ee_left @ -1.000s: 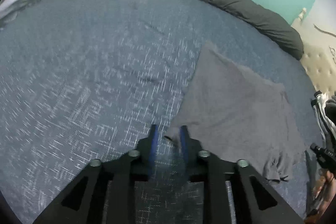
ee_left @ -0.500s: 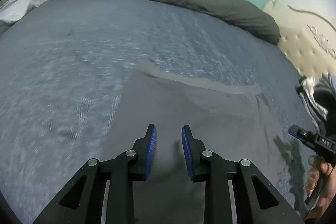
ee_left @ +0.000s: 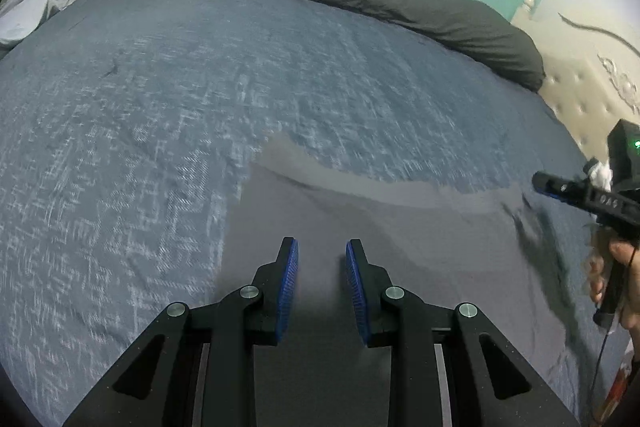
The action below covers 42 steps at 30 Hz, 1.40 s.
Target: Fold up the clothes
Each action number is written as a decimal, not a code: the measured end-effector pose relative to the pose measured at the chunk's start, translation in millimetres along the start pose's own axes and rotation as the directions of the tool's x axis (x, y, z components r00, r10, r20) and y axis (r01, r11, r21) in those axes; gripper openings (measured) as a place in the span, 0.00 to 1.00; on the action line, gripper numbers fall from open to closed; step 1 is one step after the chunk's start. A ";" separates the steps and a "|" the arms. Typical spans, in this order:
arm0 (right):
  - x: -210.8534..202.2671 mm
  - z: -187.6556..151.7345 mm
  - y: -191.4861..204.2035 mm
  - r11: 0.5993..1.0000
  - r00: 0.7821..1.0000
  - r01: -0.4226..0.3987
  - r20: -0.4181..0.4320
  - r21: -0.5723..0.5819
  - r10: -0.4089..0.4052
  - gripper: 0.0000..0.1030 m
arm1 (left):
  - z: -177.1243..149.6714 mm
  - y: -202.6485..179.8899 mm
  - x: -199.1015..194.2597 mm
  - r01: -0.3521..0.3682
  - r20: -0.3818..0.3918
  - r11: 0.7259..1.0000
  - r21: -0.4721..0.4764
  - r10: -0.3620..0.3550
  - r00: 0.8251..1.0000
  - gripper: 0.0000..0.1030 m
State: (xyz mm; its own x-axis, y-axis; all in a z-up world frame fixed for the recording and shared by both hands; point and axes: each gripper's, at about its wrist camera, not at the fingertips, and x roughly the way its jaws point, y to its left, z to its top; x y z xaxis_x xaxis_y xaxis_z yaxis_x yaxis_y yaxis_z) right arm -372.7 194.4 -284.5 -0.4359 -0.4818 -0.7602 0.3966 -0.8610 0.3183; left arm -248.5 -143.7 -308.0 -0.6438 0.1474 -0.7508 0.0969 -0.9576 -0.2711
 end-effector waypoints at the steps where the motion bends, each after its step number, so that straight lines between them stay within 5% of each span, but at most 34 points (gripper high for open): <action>1: 8.5 4.5 2.2 1.000 1.000 -0.006 -0.021 -0.023 0.005 0.56 | 2.1 3.3 0.0 -0.001 0.005 1.000 -0.014 0.001 1.000 0.26; 11: 60.6 1.2 37.3 0.963 0.980 -0.051 -0.198 -0.264 -0.003 0.56 | -1.6 6.0 -4.7 0.009 0.006 1.000 -0.030 -0.009 1.000 0.26; 16: 63.7 -14.3 50.3 0.931 0.977 -0.025 -0.208 -0.364 -0.055 0.29 | -2.5 3.9 -6.9 0.017 0.005 1.000 -0.023 -0.017 1.000 0.26; 17: 61.9 -16.0 50.2 0.932 0.977 -0.028 -0.205 -0.362 -0.050 0.15 | -2.5 4.1 -6.8 0.018 0.003 1.000 -0.024 -0.018 1.000 0.26; 21: 48.1 -21.7 53.2 0.926 0.983 -0.028 -0.177 -0.376 -0.041 0.03 | -1.6 5.0 -8.3 0.021 0.004 0.999 -0.026 -0.021 1.000 0.26; 32: -6.2 -76.5 86.2 0.919 0.994 -0.033 -0.106 -0.394 -0.009 0.02 | -1.8 8.7 -18.3 0.030 0.007 0.999 -0.038 -0.030 1.000 0.27; 36: -14.0 -102.7 96.4 0.920 0.995 -0.047 -0.095 -0.389 0.010 0.02 | -3.5 8.6 -19.2 0.037 0.000 0.998 -0.043 -0.037 0.999 0.37; 42: -9.1 -116.2 88.4 0.924 0.989 -0.070 -0.149 -0.375 0.014 0.02 | -3.1 4.9 -17.0 0.047 -0.010 0.998 -0.030 -0.047 0.999 0.37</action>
State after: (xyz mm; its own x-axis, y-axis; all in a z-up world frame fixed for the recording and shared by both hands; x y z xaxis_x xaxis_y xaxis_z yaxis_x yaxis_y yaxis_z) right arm -239.8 141.6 -315.2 -0.3049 -0.4643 -0.8315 0.7004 -0.7010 0.1346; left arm -234.8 -150.2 -298.4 -0.6399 0.1948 -0.7434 0.0894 -0.9419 -0.3238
